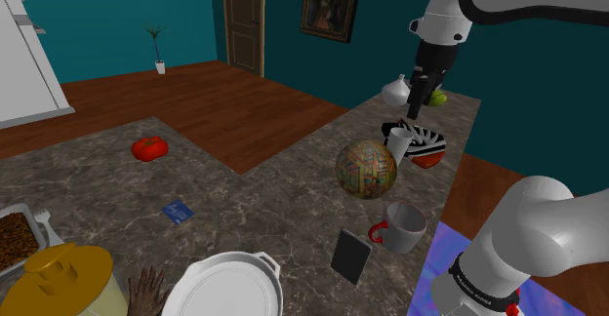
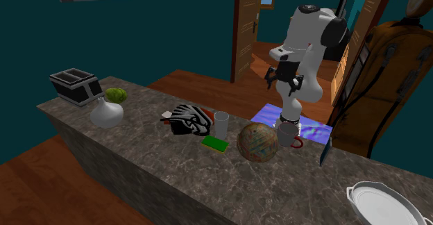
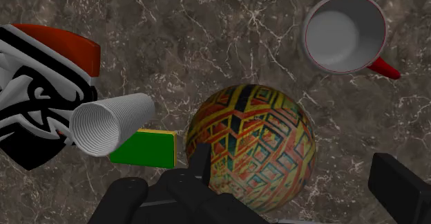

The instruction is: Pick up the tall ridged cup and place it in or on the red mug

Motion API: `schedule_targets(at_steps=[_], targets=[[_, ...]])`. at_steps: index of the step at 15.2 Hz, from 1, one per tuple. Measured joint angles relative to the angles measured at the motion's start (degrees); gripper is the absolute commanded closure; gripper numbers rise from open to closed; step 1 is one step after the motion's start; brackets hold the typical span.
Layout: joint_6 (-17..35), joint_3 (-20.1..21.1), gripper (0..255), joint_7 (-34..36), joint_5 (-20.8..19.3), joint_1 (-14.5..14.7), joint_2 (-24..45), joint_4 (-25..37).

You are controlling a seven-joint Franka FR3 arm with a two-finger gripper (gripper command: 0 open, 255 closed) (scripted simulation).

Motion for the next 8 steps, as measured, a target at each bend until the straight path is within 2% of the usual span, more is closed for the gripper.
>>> schedule_targets(at_steps=[3,8], targets=[[2.1,-1.6,0,-2.0,-1.0,-0.1,-1.0,-2.2],[11.0,-8.4,0,-10.2,-5.0,-0.6,-2.3,-8.9]])
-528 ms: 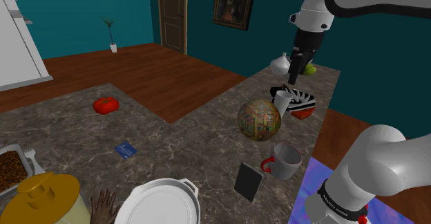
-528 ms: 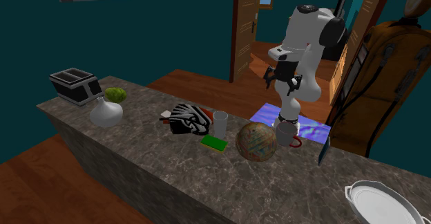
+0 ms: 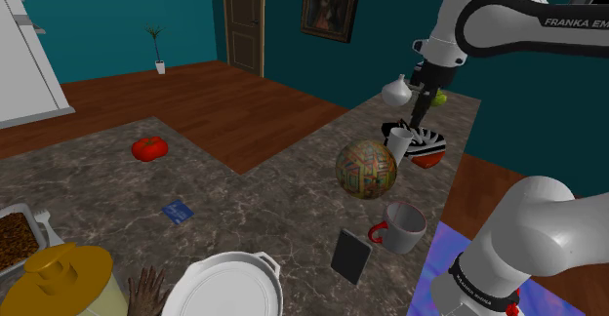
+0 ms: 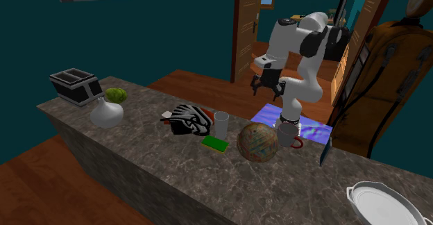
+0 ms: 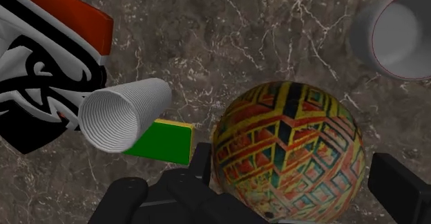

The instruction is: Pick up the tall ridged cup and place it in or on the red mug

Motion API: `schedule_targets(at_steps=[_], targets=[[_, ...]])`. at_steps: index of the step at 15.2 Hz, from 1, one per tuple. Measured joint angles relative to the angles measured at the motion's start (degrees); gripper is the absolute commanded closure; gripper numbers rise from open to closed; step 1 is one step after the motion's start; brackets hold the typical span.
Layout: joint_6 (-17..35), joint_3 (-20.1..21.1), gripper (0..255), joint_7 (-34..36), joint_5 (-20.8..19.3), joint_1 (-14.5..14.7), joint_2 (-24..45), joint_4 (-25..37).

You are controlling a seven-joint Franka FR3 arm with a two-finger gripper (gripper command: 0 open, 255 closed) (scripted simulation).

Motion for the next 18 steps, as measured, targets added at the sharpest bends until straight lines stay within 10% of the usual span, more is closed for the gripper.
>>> schedule_targets(at_steps=[10,18], targets=[[21.2,-17.3,0,-18.2,-7.4,-0.6,6.2,-7.4],[36.8,-30.8,0,-31.5,-6.6,4.4,18.6,-6.2]])
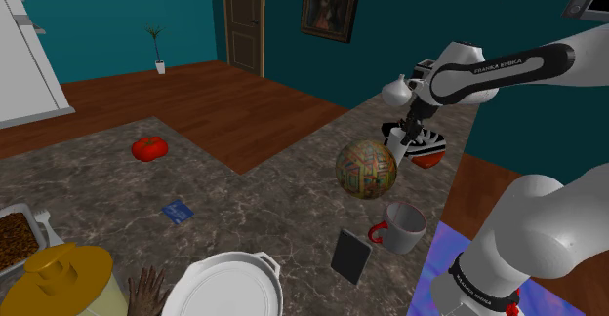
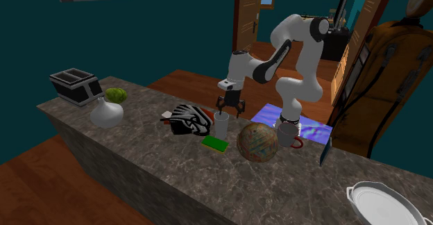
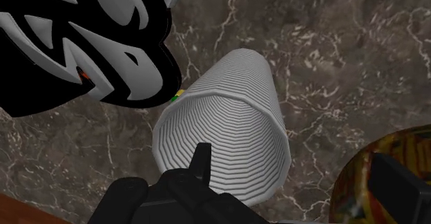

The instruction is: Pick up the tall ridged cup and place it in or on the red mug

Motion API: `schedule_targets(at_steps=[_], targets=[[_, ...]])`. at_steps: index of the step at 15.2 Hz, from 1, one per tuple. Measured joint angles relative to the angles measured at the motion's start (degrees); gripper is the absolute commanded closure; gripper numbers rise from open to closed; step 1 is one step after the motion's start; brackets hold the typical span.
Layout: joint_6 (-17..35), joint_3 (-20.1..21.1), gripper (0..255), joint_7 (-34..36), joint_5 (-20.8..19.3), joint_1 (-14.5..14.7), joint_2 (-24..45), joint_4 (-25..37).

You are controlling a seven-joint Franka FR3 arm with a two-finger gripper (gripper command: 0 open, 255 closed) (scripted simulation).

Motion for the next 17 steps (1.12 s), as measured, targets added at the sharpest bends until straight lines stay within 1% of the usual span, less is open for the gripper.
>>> schedule_targets(at_steps=[6,12,13,17], targets=[[5.7,-2.6,0,-1.2,1.1,1.9,4.4,-1.3],[6.5,-2.9,0,-1.4,1.1,2.0,4.7,-1.6],[6.5,-2.9,255,-1.4,1.1,2.0,4.7,-1.6],[6.5,-2.9,255,-1.4,1.1,2.0,4.7,-1.6]])
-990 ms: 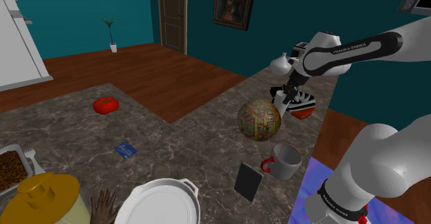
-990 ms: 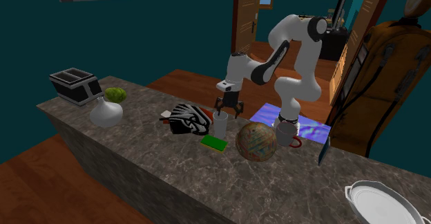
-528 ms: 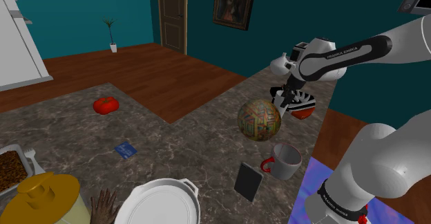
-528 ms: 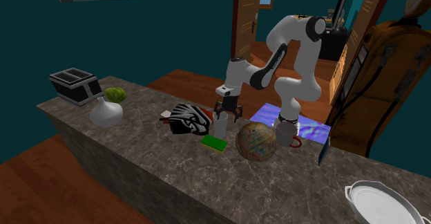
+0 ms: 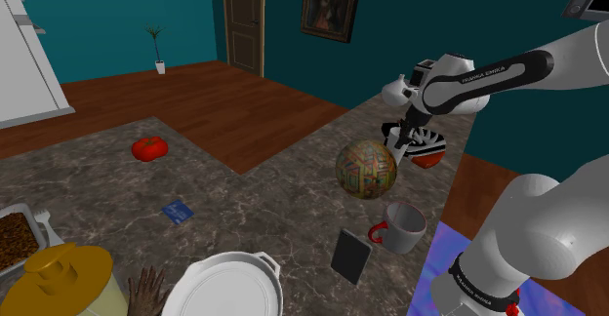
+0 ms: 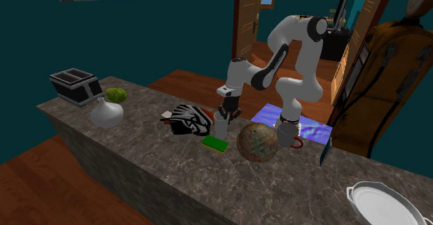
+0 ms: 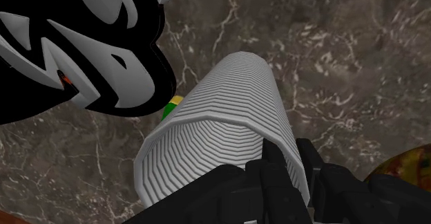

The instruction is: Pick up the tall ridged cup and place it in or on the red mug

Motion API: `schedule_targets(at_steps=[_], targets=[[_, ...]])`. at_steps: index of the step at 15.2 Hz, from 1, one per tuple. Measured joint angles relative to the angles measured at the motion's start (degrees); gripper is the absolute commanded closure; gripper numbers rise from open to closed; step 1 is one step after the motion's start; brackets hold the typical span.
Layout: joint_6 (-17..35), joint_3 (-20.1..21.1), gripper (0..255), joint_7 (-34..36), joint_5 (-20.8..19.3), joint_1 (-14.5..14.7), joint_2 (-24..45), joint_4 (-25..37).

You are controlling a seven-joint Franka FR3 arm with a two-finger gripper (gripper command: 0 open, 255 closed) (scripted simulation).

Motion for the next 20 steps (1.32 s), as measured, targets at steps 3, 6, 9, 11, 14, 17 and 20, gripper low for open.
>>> schedule_targets(at_steps=[3,6,9,11,14,17,20], targets=[[0.0,0.0,255,0.0,0.0,0.0,0.0,0.0],[0.0,0.0,255,0.0,0.0,0.0,0.0,0.0],[-2.0,0.7,255,0.3,-0.2,-0.4,-1.2,0.8],[-3.7,1.5,255,0.7,-0.3,-0.7,-2.2,1.6],[-6.4,2.6,255,1.2,-0.4,-1.0,-3.7,2.8],[-9.4,3.6,255,1.5,-0.4,-1.3,-5.1,4.4],[-12.0,4.5,255,1.7,-0.3,-1.5,-6.2,5.9]])
